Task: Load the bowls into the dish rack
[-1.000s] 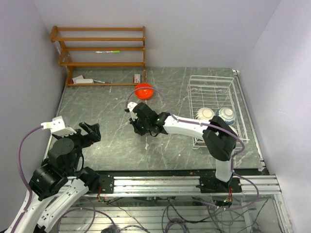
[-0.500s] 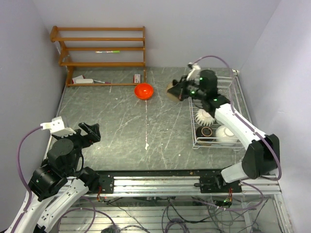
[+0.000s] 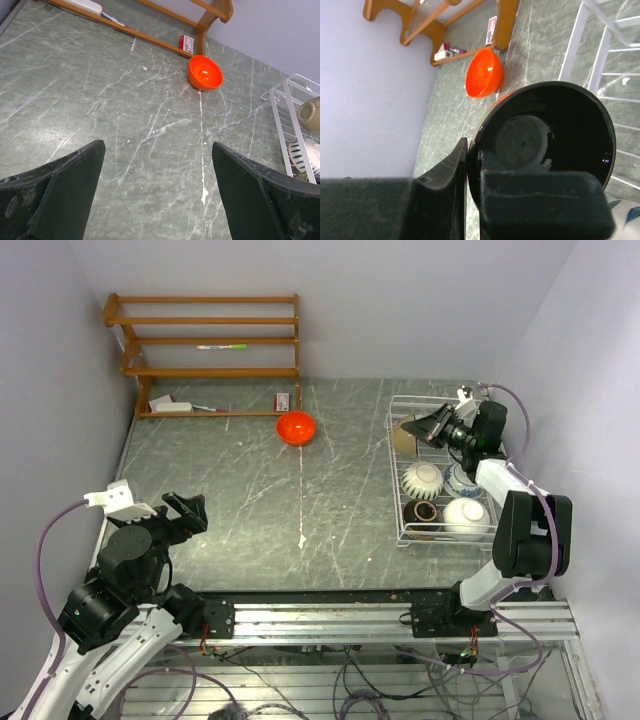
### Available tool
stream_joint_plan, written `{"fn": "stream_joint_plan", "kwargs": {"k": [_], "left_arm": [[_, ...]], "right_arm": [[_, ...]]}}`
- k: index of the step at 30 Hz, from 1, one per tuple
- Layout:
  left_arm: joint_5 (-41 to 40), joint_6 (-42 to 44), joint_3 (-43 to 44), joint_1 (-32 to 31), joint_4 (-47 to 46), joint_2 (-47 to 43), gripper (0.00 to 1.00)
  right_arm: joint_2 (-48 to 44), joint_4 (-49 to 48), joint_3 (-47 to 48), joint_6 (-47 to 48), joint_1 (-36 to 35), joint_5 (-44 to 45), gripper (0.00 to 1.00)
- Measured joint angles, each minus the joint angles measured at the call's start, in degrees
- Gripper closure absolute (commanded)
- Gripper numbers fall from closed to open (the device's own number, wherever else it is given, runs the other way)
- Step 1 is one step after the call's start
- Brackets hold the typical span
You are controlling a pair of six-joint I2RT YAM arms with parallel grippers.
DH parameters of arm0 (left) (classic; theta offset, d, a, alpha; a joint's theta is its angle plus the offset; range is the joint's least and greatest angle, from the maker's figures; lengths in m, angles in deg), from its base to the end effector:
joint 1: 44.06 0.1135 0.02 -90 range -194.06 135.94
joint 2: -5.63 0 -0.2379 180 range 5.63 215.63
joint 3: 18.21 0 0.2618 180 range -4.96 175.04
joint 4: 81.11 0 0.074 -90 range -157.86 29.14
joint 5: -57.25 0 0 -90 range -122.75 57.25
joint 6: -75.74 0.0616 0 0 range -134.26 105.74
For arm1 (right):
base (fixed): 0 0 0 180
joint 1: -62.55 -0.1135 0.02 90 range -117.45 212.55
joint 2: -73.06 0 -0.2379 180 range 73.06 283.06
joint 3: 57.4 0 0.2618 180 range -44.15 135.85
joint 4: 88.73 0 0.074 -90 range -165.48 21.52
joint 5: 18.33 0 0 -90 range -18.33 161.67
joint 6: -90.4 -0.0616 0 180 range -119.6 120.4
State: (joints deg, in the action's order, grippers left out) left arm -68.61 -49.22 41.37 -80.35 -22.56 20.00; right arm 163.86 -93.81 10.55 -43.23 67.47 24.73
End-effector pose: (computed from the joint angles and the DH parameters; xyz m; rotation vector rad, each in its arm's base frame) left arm 0.0976 -0.0269 0.3297 -0.4190 1.7209 -0.3389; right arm 0.3776 0.0127 0.2143 0.2290 1.9498 1.2192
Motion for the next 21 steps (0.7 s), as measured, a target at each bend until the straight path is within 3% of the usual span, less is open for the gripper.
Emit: {"fn": "stream_joint_plan", "kwargs": {"k": [8, 21], "left_arm": [[-0.02, 0.02, 0.0, -0.09, -0.02, 0.0, 0.01], [-0.17, 0.02, 0.0, -0.15, 0.02, 1.16, 0.01]], "right_arm": [[8.59, -11.45, 0.04, -7.54, 5.03, -5.07, 1.0], [20.92, -28.59, 4.92, -20.17, 6.21, -8.02, 1.0]]}}
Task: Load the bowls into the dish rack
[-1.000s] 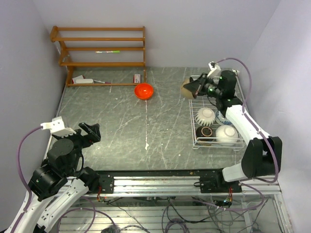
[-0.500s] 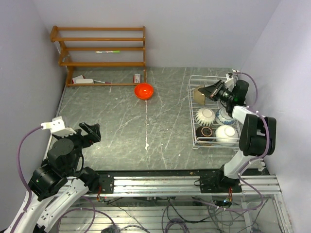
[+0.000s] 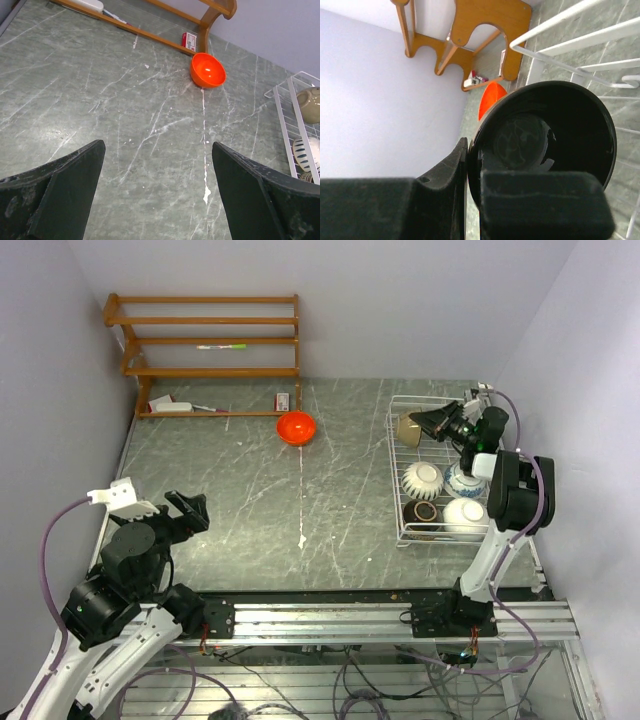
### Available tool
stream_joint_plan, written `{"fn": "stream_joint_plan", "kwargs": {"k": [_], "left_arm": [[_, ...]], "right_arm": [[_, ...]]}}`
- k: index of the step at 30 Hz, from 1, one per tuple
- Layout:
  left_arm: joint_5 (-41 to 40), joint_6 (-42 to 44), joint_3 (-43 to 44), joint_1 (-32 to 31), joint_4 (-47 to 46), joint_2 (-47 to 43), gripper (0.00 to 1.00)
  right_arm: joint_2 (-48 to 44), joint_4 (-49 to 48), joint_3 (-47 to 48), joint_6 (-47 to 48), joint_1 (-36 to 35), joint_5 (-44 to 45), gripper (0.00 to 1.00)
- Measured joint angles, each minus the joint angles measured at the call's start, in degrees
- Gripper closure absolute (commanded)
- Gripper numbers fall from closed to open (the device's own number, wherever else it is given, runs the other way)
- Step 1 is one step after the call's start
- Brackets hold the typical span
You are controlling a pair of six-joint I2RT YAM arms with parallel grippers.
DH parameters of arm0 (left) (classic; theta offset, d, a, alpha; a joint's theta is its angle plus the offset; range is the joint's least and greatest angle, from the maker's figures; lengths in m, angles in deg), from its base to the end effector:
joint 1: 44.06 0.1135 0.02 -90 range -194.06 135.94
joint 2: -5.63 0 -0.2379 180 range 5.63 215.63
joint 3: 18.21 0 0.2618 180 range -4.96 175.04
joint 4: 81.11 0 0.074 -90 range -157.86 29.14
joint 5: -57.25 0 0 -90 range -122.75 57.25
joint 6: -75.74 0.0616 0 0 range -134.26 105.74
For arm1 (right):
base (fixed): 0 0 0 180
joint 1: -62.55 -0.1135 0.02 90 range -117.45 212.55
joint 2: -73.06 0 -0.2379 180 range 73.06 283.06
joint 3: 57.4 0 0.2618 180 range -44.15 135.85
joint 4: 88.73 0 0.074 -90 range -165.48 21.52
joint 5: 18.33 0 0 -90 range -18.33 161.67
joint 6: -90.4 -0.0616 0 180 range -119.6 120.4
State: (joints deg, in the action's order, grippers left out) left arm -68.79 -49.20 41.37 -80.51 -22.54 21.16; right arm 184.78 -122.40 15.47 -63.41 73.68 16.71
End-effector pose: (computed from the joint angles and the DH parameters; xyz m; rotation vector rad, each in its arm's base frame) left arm 0.1010 -0.0296 0.3282 -0.4133 1.7380 -0.3247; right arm 0.4227 -0.0318 0.1604 0.3859 1.8067 1.4541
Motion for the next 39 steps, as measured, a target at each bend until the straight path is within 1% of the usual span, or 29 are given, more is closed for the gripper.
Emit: {"fn": "stream_joint_plan", "kwargs": {"k": [5, 7, 9, 10, 12, 15, 17, 20, 23, 25, 26, 33, 37, 39], "left_arm": [[-0.44, 0.0, 0.0, -0.02, 0.0, -0.11, 0.01], [-0.66, -0.02, 0.0, -0.02, 0.02, -0.11, 0.01], [-0.85, -0.02, 0.0, -0.02, 0.04, -0.09, 0.01], [-0.9, -0.02, 0.0, -0.02, 0.04, -0.09, 0.01], [-1.03, -0.02, 0.0, -0.04, 0.04, -0.09, 0.01], [-1.09, -0.02, 0.0, -0.04, 0.07, -0.09, 0.01], [-1.16, -0.02, 0.0, -0.04, 0.07, -0.09, 0.01], [-1.22, -0.02, 0.0, -0.04, 0.07, -0.07, 0.01], [-1.22, -0.02, 0.0, -0.04, 0.09, 0.02, 0.01], [-1.25, -0.02, 0.0, -0.04, 0.09, 0.11, 0.01], [-1.22, -0.02, 0.0, -0.04, 0.11, 0.13, 0.01], [-1.22, -0.02, 0.0, -0.04, 0.11, 0.13, 0.01], [-1.22, -0.02, 0.0, -0.04, 0.09, 0.11, 0.01], [-1.25, -0.02, 0.0, -0.04, 0.11, 0.09, 0.01]], "right_arm": [[7.48, -11.87, 0.72, -8.0, 0.46, -1.7, 1.0], [8.66, -15.08, 1.49, -9.79, 0.48, -1.84, 0.98], [9.62, -17.11, 1.51, -11.15, 0.68, -1.81, 0.93], [9.66, -17.4, 1.51, -11.41, 0.83, -1.77, 0.91], [9.6, -16.83, 1.51, -11.08, 1.27, -1.49, 0.79], [8.68, -12.13, 1.44, -8.0, 2.1, -0.22, 0.73], [8.28, -8.37, 1.38, -5.49, 2.91, 1.2, 0.7], [7.48, -4.94, 1.38, -3.28, 3.85, 1.84, 0.71], [7.39, -4.52, 1.36, -2.75, 4.17, 2.01, 0.83], [7.34, -5.97, 1.31, -2.99, 4.26, 2.23, 0.91], [7.26, -6.73, 1.29, -3.19, 4.31, 2.27, 0.92], [5.73, -8.76, 0.13, -6.16, 4.17, 3.06, 0.93], [5.77, -9.9, 0.13, -10.29, 3.45, 3.02, 0.94], [6.47, -12.2, 0.11, -13.25, 2.84, 2.82, 0.95]]}}
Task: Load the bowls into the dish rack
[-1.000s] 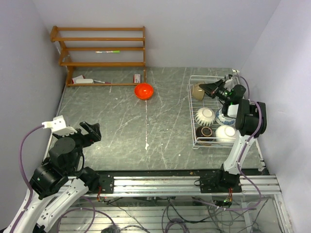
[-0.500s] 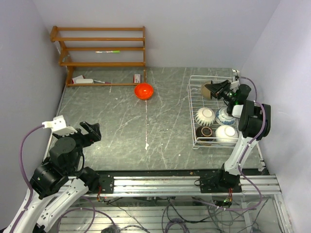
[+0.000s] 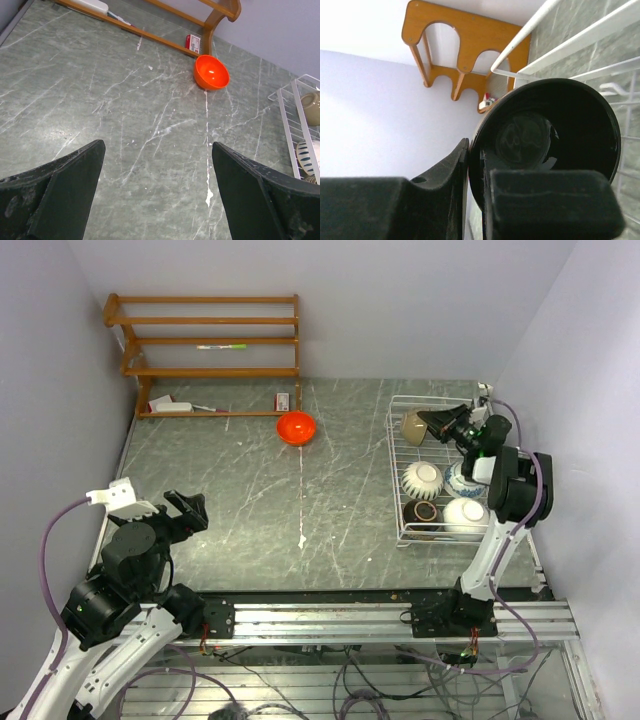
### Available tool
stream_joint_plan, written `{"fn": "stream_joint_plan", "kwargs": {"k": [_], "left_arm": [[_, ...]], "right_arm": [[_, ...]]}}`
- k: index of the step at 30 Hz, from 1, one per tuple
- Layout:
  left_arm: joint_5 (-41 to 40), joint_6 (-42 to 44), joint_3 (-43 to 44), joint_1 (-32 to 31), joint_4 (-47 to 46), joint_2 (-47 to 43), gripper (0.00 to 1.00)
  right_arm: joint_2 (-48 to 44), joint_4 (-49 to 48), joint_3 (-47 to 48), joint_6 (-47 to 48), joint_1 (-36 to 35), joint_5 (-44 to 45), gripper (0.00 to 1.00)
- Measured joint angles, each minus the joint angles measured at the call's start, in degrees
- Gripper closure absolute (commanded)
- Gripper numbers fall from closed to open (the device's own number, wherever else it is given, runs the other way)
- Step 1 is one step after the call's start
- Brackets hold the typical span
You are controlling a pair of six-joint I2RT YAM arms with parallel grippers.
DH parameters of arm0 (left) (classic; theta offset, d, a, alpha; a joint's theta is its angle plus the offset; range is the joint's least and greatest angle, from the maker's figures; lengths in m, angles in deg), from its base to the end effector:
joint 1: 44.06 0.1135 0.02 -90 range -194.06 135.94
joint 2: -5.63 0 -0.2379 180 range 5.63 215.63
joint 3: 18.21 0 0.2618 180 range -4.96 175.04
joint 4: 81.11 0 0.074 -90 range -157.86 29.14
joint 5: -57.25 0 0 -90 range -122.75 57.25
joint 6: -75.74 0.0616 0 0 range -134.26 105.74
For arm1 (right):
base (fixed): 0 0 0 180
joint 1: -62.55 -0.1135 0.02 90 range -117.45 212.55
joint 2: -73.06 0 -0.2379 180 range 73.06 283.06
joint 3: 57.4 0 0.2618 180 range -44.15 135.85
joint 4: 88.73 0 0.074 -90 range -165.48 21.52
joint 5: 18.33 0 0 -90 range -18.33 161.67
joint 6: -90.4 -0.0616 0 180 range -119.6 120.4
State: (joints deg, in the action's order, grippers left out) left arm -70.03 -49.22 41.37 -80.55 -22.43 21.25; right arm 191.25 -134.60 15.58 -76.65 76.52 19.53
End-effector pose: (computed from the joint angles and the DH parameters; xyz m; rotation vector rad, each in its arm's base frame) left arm 0.1012 -0.0285 0.3280 -0.4262 1.7329 -0.3048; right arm 0.4277 -0.0563 0.1387 0.5903 1.6971 1.5236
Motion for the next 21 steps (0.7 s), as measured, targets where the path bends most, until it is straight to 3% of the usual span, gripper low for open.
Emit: {"fn": "stream_joint_plan", "kwargs": {"k": [5, 10, 11, 13, 14, 21], "left_arm": [[0.0, 0.0, 0.0, 0.0, 0.0, -0.22, 0.01], [0.0, 0.0, 0.0, 0.0, 0.02, -0.24, 0.01], [0.0, 0.0, 0.0, 0.0, 0.02, -0.24, 0.01], [0.0, 0.0, 0.0, 0.0, 0.02, -0.26, 0.01], [0.0, -0.02, 0.0, 0.0, 0.02, -0.28, 0.01], [0.0, 0.0, 0.0, 0.0, 0.04, -0.31, 0.01]], "right_arm": [[3.61, -7.56, 0.31, -6.14, -2.16, 0.15, 0.95], [4.24, -8.11, 0.63, -6.6, -3.41, 0.79, 0.96], [4.22, -7.69, 0.68, -6.25, -3.37, 1.03, 0.94], [4.22, -7.08, 0.76, -5.57, -3.17, 1.62, 0.81], [4.22, -6.95, 0.79, -5.33, -2.99, 1.84, 0.79], [4.33, -4.57, 0.39, -2.84, -0.66, 1.64, 0.74]]}}
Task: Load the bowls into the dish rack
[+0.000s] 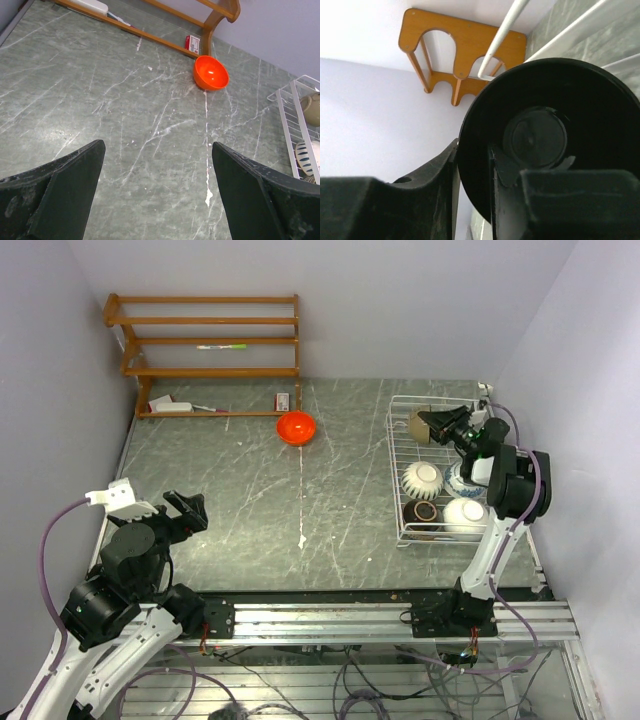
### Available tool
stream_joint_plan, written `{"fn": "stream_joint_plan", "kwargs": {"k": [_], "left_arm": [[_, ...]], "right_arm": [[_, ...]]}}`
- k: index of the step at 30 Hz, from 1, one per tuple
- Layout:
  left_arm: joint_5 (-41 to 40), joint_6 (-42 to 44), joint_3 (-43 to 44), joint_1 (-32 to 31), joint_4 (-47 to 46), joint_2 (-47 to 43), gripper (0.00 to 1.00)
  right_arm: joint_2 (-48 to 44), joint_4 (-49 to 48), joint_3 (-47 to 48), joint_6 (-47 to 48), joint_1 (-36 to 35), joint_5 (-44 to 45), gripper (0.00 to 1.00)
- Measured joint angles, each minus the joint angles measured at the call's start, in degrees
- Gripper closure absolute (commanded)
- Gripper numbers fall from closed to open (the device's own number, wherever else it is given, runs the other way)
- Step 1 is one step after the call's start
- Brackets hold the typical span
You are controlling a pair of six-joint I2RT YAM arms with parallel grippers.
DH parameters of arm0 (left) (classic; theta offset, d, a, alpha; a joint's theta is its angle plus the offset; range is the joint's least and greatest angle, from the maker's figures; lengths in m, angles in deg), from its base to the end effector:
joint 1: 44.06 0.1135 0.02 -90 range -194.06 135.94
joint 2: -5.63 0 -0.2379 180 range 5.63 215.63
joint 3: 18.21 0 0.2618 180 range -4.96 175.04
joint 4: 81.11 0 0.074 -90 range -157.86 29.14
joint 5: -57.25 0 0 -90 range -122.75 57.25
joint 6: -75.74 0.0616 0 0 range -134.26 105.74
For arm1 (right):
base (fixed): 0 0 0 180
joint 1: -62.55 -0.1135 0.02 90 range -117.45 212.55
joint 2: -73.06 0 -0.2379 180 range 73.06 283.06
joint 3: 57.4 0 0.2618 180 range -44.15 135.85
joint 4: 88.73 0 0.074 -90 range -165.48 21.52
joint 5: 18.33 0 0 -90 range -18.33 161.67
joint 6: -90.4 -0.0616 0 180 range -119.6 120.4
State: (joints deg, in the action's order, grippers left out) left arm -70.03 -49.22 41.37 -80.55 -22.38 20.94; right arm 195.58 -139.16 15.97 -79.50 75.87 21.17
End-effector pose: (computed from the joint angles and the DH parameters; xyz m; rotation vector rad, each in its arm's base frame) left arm 0.1003 -0.0278 0.3283 -0.4273 1.7291 -0.3077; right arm 0.4316 -0.0533 0.1186 0.6394 1.6777 1.5452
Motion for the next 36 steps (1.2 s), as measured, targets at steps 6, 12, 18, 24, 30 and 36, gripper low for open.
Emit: {"fn": "stream_joint_plan", "kwargs": {"k": [6, 12, 18, 24, 30, 36], "left_arm": [[0.0, 0.0, 0.0, 0.0, 0.0, 0.0, 0.01], [0.0, 0.0, 0.0, 0.0, 0.0, 0.0, 0.01], [0.0, 0.0, 0.0, 0.0, 0.0, 0.0, 0.01], [0.0, -0.02, 0.0, 0.0, 0.0, -0.02, 0.01], [0.0, 0.0, 0.0, 0.0, 0.0, -0.04, 0.01], [0.0, 0.0, 0.0, 0.0, 0.0, -0.04, 0.01]], "right_arm": [[-0.76, 3.21, -0.81, 3.63, 1.84, -0.07, 0.67], [-1.55, 2.49, -2.58, 4.76, 2.82, 0.63, 0.78], [-2.54, 1.55, -3.45, 3.8, 2.97, 0.83, 0.89], [-4.33, 5.09, -2.4, 1.33, 1.42, 0.63, 0.89], [-1.51, -0.81, 0.24, -8.26, -2.89, -0.04, 0.9], [1.11, -4.81, 1.07, -12.63, -3.17, 0.37, 0.9]]}}
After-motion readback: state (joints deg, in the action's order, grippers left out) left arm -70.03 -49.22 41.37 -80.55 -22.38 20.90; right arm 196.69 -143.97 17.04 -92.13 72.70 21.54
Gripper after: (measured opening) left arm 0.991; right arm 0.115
